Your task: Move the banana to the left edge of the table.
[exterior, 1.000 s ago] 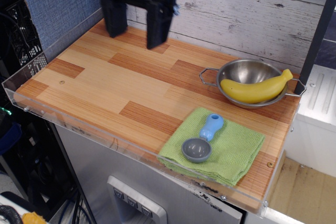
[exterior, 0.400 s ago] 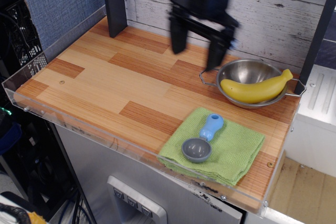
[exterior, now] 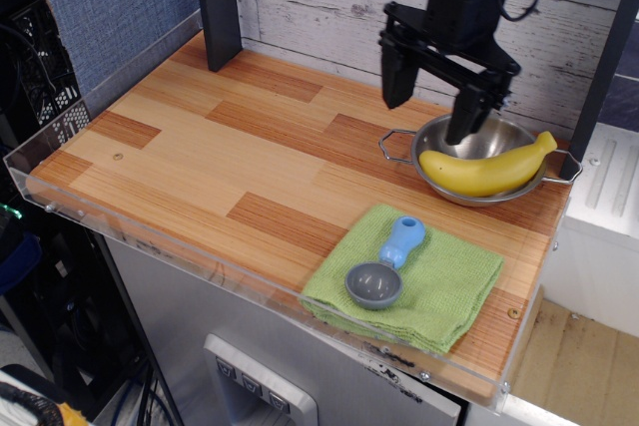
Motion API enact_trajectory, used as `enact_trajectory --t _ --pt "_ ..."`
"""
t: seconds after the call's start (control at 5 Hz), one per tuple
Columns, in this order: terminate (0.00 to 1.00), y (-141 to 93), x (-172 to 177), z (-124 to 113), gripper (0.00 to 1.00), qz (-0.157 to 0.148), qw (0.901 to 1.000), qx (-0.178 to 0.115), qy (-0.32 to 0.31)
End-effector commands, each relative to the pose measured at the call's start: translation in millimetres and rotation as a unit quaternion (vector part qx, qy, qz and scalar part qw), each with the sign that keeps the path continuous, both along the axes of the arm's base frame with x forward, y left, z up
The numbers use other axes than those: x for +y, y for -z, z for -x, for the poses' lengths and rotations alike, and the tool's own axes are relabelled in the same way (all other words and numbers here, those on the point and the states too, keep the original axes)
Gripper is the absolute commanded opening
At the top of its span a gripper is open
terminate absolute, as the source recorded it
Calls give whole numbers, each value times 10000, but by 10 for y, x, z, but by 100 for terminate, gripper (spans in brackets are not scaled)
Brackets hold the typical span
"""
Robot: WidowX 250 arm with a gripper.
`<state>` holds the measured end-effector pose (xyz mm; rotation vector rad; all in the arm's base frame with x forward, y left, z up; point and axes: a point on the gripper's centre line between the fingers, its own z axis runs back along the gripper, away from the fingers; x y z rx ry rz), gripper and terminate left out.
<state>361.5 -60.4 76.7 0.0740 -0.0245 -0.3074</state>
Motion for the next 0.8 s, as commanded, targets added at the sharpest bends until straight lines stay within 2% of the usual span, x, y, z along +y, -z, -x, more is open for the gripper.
enact_trajectory --t 0.0,0.2,0.6 --pt "0 -45 -108 -230 100 125 9992 -376 -25" --pt "0 4 -208 -233 100 320 9988 -366 3" --pt "0 192 -472 -196 100 367 9989 -164 251"
